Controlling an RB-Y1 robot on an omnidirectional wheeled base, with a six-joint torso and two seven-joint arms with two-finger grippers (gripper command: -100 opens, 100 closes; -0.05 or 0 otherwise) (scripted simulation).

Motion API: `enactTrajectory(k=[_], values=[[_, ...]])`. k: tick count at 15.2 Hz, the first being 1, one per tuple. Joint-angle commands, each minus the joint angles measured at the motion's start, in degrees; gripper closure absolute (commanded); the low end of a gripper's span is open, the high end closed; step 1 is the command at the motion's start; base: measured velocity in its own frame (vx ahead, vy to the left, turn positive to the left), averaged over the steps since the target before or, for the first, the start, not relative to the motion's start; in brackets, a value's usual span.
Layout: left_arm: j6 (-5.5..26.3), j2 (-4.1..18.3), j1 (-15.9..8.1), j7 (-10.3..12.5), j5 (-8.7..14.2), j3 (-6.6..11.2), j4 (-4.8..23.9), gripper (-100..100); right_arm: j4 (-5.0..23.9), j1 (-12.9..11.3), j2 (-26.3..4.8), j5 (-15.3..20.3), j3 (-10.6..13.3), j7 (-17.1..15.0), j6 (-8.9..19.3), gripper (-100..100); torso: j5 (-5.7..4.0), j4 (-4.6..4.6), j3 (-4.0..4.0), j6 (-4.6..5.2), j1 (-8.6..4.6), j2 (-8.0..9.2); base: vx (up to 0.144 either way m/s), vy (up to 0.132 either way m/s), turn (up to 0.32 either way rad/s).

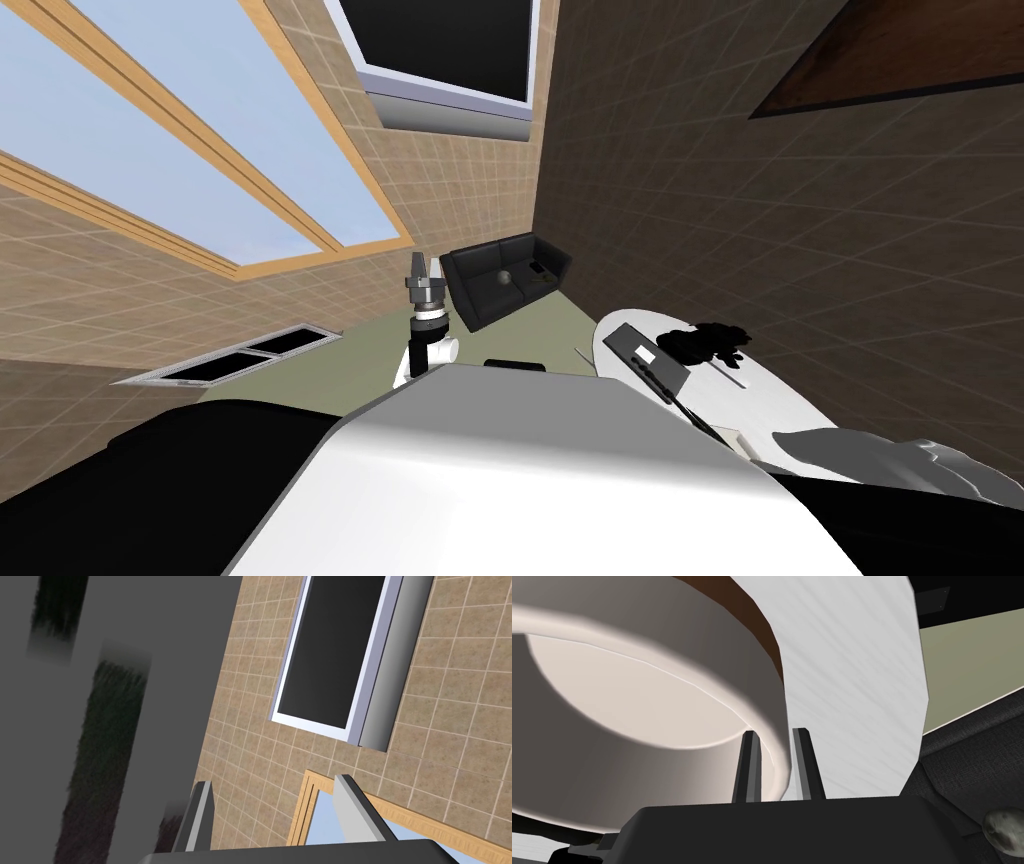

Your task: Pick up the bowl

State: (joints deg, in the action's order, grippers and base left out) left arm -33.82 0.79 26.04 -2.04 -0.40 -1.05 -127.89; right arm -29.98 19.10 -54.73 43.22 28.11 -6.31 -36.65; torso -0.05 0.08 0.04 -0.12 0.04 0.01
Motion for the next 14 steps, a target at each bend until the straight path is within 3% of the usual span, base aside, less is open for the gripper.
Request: enactTrajectory(k=[1,2,4,5,7,8,10,11,13,14], values=[[0.0,0.0,0.0,0.0,0.0,0.0,0.0,0,0.8,-0.9,-0.3,-0.9,2.4,0.2,-0.4,100,0.0,0.0,0.0,0.0,0.0,0.0,-0.014,0.013,-0.034],[0.0,0.0,0.0,0.0,0.0,0.0,0.0,0,1.1,-2.8,-1.5,-3.2,4.0,0.0,-0.4,100,0.0,-0.02,-0.01,0.02,-0.01,0.0,-0.018,0.016,-0.092],[0.0,0.0,0.0,0.0,0.0,0.0,0.0,0,1.1,-2.8,-1.5,-3.2,6.0,0.0,-0.4,100,0.05,-0.01,-0.01,0.02,0.02,0.0,-0.017,0.016,-0.059],[0.0,0.0,0.0,0.0,0.0,0.0,0.0,0,1.4,-4.7,-2.7,-5.6,7.7,-0.2,-0.4,100,0.05,-0.02,-0.01,0.03,0.02,0.0,-0.019,0.018,-0.093],[0.0,0.0,0.0,0.0,0.0,0.0,0.0,0,1.4,-4.7,-2.7,-5.6,9.7,-0.2,-0.4,100,0.12,-0.01,0.0,0.03,0.08,0.0,-0.019,0.016,-0.056],[0.0,0.0,0.0,0.0,0.0,0.0,0.0,0,1.7,-6.6,-3.8,-8.0,11.5,-0.4,-0.4,100,0.13,-0.02,-0.01,0.03,0.09,0.0,-0.018,0.018,-0.074],[0.0,0.0,0.0,0.0,0.0,0.0,0.0,0,1.7,-6.6,-3.8,-8.0,13.3,-0.4,-0.4,100,0.22,-0.01,-0.01,0.03,0.15,0.0,-0.018,0.016,-0.049],[0.0,0.0,0.0,0.0,0.0,0.0,0.0,0,2.0,-8.5,-5.0,-10.3,15.0,-0.6,-0.4,100,0.23,-0.03,-0.02,0.04,0.16,-0.01,-0.022,0.016,-0.09],[0.0,0.0,0.0,0.0,0.0,0.0,0.0,0,2.0,-8.5,-5.0,-10.3,17.0,-0.6,-0.4,100,0.33,-0.01,-0.01,0.04,0.23,0.0,-0.019,0.015,-0.05],[0.0,0.0,0.0,0.0,0.0,0.0,0.0,0,2.3,-10.4,-6.2,-12.7,18.7,-0.8,-0.4,100,0.33,-0.03,-0.02,0.05,0.25,-0.01,-0.019,0.013,-0.082]])
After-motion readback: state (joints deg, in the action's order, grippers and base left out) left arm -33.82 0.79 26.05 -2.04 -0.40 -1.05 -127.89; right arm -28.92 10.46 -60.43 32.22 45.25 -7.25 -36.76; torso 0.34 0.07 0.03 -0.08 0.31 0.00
